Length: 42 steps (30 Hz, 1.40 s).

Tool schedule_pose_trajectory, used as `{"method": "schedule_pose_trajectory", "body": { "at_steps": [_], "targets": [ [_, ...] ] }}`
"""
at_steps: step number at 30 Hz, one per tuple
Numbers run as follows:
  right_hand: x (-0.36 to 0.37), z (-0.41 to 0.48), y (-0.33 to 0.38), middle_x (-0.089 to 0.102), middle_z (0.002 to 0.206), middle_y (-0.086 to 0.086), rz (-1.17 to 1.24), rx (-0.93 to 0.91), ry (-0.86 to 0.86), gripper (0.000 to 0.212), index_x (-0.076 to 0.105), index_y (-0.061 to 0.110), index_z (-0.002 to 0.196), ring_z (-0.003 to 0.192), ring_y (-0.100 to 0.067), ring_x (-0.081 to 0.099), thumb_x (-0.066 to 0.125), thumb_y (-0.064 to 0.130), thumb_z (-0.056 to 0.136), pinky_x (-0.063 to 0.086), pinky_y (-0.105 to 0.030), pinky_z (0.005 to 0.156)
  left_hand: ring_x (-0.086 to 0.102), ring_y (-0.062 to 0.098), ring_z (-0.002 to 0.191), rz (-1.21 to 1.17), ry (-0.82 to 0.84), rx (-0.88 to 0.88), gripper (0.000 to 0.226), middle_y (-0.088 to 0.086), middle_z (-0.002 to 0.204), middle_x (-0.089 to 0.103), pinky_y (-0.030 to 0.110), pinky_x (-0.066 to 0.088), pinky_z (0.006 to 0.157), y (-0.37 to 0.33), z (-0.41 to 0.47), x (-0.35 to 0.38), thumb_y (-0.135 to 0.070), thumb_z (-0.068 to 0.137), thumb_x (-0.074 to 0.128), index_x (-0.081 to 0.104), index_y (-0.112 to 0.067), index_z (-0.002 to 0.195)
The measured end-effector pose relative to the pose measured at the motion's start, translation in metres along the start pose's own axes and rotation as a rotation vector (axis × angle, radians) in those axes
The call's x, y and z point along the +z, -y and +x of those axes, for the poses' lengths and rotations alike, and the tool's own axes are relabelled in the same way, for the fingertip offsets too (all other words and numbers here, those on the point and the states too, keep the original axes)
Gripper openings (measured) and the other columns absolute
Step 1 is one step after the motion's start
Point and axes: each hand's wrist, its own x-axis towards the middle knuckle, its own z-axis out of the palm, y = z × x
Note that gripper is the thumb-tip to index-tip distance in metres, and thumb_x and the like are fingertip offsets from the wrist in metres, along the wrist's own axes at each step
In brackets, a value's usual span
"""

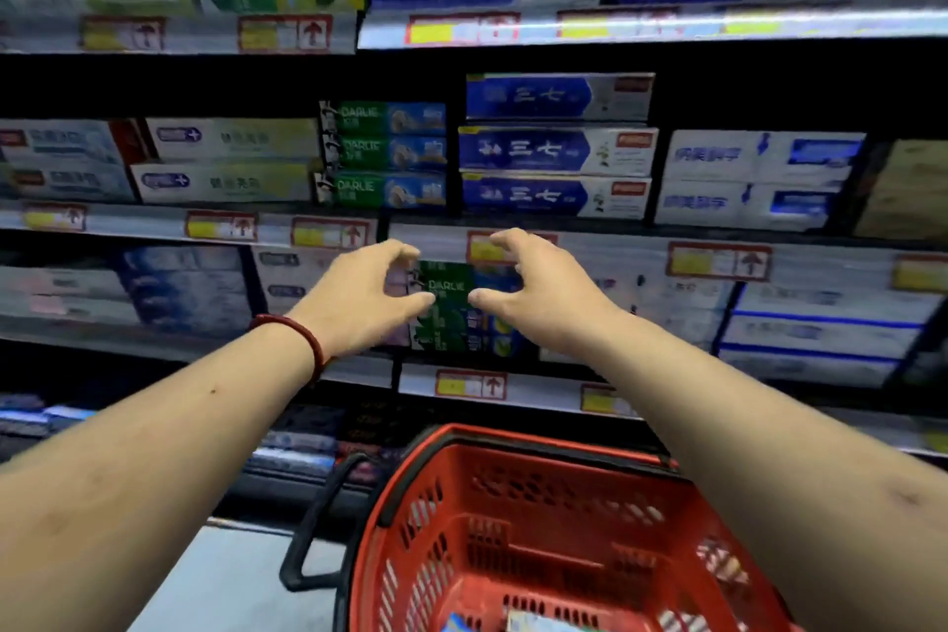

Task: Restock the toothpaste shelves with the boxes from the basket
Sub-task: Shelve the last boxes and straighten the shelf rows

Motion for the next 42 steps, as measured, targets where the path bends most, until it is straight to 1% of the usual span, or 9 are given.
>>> {"method": "schedule_pose_trajectory", "body": {
  "at_steps": [8,11,15,20,25,31,35,39,42],
  "targets": [
    [0.022,-0.084,-0.085,0.047,0.151,-0.002,-0.053,0.114,0.09,0.078,0.039,0.021,0.151,0.134,-0.02,0.048,0.074,0.048,0.088,0.041,-0.032,0.105,0.055,0.016,0.131,-0.068,0.19,0.06,0.059,-0.001,0.14,0.061,0.029,0.042,0.108,-0.029,-0.043,0.119,-0.039,0.088,0.076,0.056,-0.02,0.14],
    [0.04,-0.119,-0.12,0.05,0.15,-0.003,-0.041,0.177,0.124,0.078,0.043,0.019,0.149,0.135,-0.021,0.049,0.077,0.046,0.085,0.041,-0.032,0.108,0.056,0.013,0.127,-0.102,0.326,-0.004,0.06,-0.004,0.137,0.061,0.026,0.042,0.105,-0.022,-0.059,0.152,-0.042,0.086,0.077,0.057,-0.021,0.139],
    [0.068,-0.164,-0.169,0.054,0.146,-0.005,-0.002,0.323,0.207,0.078,0.046,0.017,0.146,0.132,-0.021,0.053,0.081,0.043,0.081,0.042,-0.033,0.11,0.063,0.012,0.119,-0.111,0.424,-0.085,0.062,-0.007,0.126,0.067,0.032,0.047,0.107,0.001,-0.083,0.195,-0.053,0.077,0.081,0.063,-0.024,0.128],
    [0.106,-0.199,-0.213,0.053,0.147,-0.004,0.043,0.535,0.294,0.079,0.047,0.016,0.145,0.129,-0.022,0.055,0.082,0.044,0.08,0.042,-0.027,0.104,0.063,0.01,0.106,-0.114,0.581,-0.202,0.051,-0.008,0.118,0.066,0.02,0.046,0.091,0.011,-0.106,0.25,-0.041,0.081,0.082,0.064,-0.023,0.126],
    [0.148,-0.212,-0.239,0.057,0.143,-0.009,-0.007,0.637,0.507,0.079,0.045,0.014,0.146,0.126,-0.025,0.058,0.081,0.043,0.081,0.044,-0.028,0.099,0.06,0.019,0.121,-0.041,0.74,-0.212,0.051,0.001,0.131,0.064,0.022,0.043,0.098,0.018,-0.121,0.301,-0.034,0.088,0.076,0.061,-0.015,0.133],
    [0.182,-0.21,-0.268,0.054,0.146,-0.012,-0.009,0.718,0.652,0.086,0.042,0.012,0.148,0.131,-0.028,0.054,0.084,0.04,0.079,0.044,-0.029,0.102,0.062,0.026,0.12,0.034,0.819,-0.324,0.052,0.01,0.13,0.067,0.029,0.048,0.101,0.047,-0.114,0.335,-0.031,0.087,0.076,0.061,-0.012,0.133],
    [0.205,-0.202,-0.293,0.056,0.143,-0.013,0.037,0.821,0.636,0.087,0.045,0.01,0.146,0.127,-0.029,0.057,0.088,0.036,0.075,0.046,-0.03,0.099,0.064,0.028,0.115,0.01,0.846,-0.415,0.048,0.011,0.128,0.068,0.027,0.048,0.094,0.065,-0.11,0.367,-0.026,0.088,0.075,0.062,-0.016,0.132],
    [0.238,-0.204,-0.317,0.06,0.138,-0.014,0.078,0.902,0.68,0.092,0.046,0.008,0.146,0.114,-0.025,0.06,0.091,0.035,0.07,0.044,-0.025,0.087,0.06,0.03,0.124,0.038,0.973,-0.457,0.057,0.011,0.137,0.062,0.028,0.046,0.093,0.076,-0.113,0.402,-0.036,0.092,0.072,0.053,-0.013,0.142],
    [0.252,-0.2,-0.331,0.06,0.137,-0.013,0.08,0.972,0.685,0.091,0.045,0.007,0.146,0.122,-0.028,0.058,0.09,0.037,0.072,0.045,-0.027,0.092,0.059,0.028,0.122,0.065,0.979,-0.533,0.053,0.011,0.135,0.062,0.025,0.043,0.088,0.09,-0.107,0.419,-0.035,0.093,0.072,0.055,-0.011,0.137]
  ]
}}
